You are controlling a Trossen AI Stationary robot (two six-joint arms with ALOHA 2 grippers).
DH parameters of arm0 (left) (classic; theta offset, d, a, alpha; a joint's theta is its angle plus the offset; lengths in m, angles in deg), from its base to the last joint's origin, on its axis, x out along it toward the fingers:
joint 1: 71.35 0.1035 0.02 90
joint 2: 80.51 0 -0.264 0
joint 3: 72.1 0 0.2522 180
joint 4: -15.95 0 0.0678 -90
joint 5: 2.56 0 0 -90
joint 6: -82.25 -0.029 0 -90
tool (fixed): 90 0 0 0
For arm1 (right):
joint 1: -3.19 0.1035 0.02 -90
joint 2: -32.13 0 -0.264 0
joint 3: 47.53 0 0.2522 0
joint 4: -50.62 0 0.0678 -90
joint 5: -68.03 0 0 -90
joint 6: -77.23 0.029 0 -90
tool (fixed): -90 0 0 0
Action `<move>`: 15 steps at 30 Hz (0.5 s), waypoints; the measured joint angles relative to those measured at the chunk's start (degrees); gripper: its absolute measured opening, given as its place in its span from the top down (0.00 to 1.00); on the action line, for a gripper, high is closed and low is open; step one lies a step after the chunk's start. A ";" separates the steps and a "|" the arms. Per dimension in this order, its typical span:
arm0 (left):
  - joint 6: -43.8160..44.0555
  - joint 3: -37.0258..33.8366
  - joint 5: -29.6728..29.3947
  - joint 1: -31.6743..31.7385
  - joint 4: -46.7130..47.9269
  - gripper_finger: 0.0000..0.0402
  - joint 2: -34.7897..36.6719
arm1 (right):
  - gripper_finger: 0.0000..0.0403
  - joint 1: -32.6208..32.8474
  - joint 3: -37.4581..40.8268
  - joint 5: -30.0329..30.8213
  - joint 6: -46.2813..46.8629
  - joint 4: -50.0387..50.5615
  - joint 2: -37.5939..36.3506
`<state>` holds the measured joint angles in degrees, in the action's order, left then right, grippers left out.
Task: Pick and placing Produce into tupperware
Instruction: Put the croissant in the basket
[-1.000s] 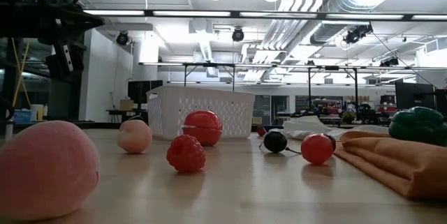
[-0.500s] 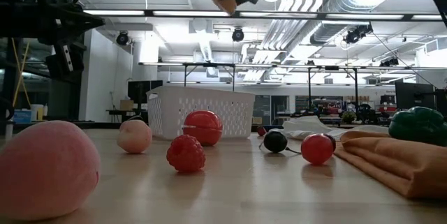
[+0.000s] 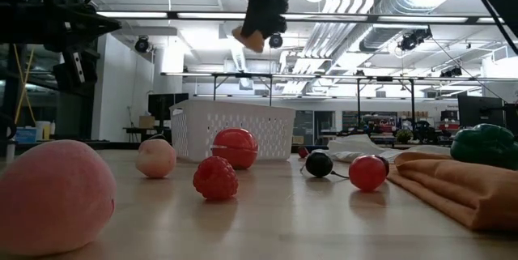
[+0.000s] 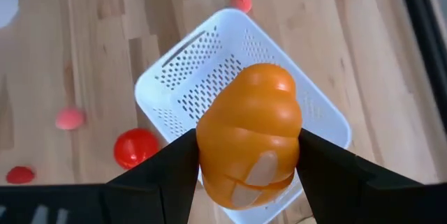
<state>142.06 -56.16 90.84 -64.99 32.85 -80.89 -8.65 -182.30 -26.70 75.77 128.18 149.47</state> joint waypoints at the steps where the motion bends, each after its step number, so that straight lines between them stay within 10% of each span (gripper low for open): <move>1: 0.00 0.00 0.00 -0.01 0.00 1.00 0.00 | 0.48 0.01 0.00 0.00 0.04 0.09 0.75; 15: -1.49 0.00 0.02 -0.01 -0.02 1.00 0.00 | 0.48 -0.01 0.02 0.00 0.12 -0.72 8.89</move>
<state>140.57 -56.16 90.86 -65.00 32.83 -80.89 -8.67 -182.28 -26.70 75.88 127.46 158.37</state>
